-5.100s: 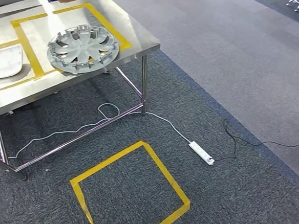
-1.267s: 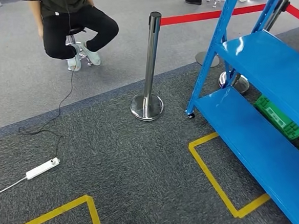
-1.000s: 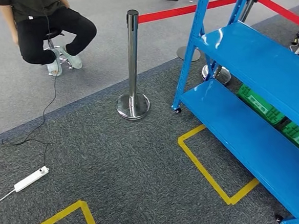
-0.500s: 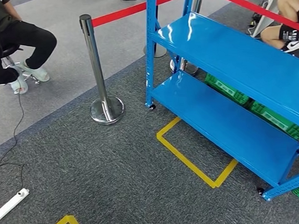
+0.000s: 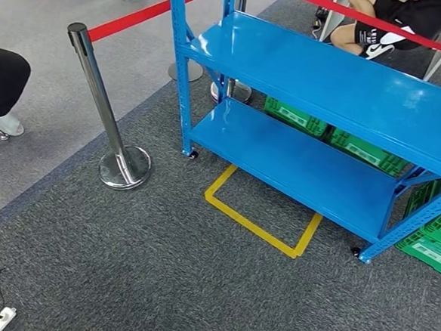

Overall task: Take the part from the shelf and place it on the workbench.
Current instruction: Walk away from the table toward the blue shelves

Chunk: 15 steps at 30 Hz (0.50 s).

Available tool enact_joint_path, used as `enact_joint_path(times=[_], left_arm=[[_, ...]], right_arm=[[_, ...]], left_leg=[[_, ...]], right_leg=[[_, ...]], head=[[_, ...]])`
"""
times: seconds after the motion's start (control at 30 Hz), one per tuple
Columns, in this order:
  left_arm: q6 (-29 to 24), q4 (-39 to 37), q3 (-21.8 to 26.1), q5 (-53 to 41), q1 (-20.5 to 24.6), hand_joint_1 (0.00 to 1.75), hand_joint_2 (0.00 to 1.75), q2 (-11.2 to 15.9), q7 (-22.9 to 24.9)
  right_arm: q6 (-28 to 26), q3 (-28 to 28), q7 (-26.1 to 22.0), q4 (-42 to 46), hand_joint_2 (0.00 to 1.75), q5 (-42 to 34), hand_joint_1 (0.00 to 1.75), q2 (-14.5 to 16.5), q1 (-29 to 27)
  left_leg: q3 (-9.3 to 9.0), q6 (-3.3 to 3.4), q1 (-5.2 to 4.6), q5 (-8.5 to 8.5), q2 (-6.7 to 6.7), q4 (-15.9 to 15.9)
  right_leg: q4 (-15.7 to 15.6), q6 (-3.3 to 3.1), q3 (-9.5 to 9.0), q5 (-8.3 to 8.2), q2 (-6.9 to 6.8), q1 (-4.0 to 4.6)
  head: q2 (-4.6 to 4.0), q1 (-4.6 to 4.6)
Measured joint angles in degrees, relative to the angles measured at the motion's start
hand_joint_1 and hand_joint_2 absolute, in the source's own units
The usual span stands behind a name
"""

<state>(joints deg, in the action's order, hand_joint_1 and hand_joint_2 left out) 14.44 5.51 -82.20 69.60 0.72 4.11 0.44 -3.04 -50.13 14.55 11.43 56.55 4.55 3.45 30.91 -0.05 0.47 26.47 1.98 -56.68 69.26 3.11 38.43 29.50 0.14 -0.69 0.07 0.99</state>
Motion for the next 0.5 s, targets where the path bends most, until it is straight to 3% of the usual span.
enact_joint_path(times=[0.07, 0.1, 0.2, 0.3, 0.37, 0.43, 0.5], left_arm=[[-0.01, 0.00, 0.02, 0.01, 0.05, 0.00, 0.00, 0.02, 0.00], [-0.02, 0.00, 0.02, 0.00, 0.07, 0.00, 0.00, 0.05, -0.01], [-0.03, 0.00, 0.02, 0.01, 0.06, 0.00, 0.00, 0.14, -0.02], [0.01, -0.02, 0.02, 0.02, 0.06, 0.00, 0.00, 0.23, -0.02], [0.00, -0.02, 0.02, 0.02, 0.08, 0.00, 0.00, 0.22, -0.02], [-0.04, -0.04, 0.03, 0.02, 0.15, 0.00, 0.00, 0.22, -0.02], [-0.06, -0.08, 0.05, 0.03, 0.16, 0.00, 0.00, 0.21, -0.02]], right_arm=[[-0.01, -0.01, -0.04, 0.00, 0.00, 0.02, 0.00, 0.00, 0.09], [-0.02, -0.01, -0.07, 0.00, 0.00, 0.02, 0.00, 0.01, 0.16], [-0.01, -0.01, -0.15, 0.00, 0.00, 0.00, 0.00, 0.02, 0.24], [-0.01, -0.05, -0.03, -0.03, 0.00, -0.02, 0.00, 0.08, 0.19], [-0.01, -0.10, 0.03, -0.04, 0.00, 0.05, 0.00, 0.11, 0.26], [0.03, -0.11, 0.04, -0.05, 0.00, 0.20, 0.00, 0.15, 0.30], [0.03, -0.11, 0.07, -0.06, 0.00, 0.42, 0.00, 0.20, 0.17]], left_leg=[[-0.17, -0.52, -0.20, 0.18, 0.18, -0.17], [-0.21, -0.73, -0.33, 0.28, 0.20, -0.28], [-0.13, 0.18, -0.50, 0.10, 0.19, -0.32], [-1.04, 1.02, -0.63, -0.24, 0.17, 1.69], [-3.12, 1.44, -0.46, -0.75, 0.15, 4.93], [-4.66, 1.17, 0.05, -1.21, 0.19, 6.89], [-5.07, 0.36, 0.75, -1.18, 0.18, 7.16]], right_leg=[[-7.26, -0.34, -4.34, -2.19, -0.65, 0.03], [-9.18, -0.57, -5.48, -2.63, -0.84, 0.01], [-9.87, -0.85, -5.75, -3.00, -0.62, 0.00], [-9.73, -0.26, -5.97, -4.40, -0.76, -0.13], [-8.79, 0.20, -5.46, -4.76, -0.63, -0.22], [-5.01, 0.27, -2.85, -2.70, -0.11, -0.35], [0.66, 0.77, 0.74, -0.19, 0.13, -0.97]], head=[[0.01, -0.03], [0.01, -0.09], [0.01, -0.24], [0.01, -0.21], [0.00, -0.08], [-0.02, 0.22], [-0.02, 0.40]])
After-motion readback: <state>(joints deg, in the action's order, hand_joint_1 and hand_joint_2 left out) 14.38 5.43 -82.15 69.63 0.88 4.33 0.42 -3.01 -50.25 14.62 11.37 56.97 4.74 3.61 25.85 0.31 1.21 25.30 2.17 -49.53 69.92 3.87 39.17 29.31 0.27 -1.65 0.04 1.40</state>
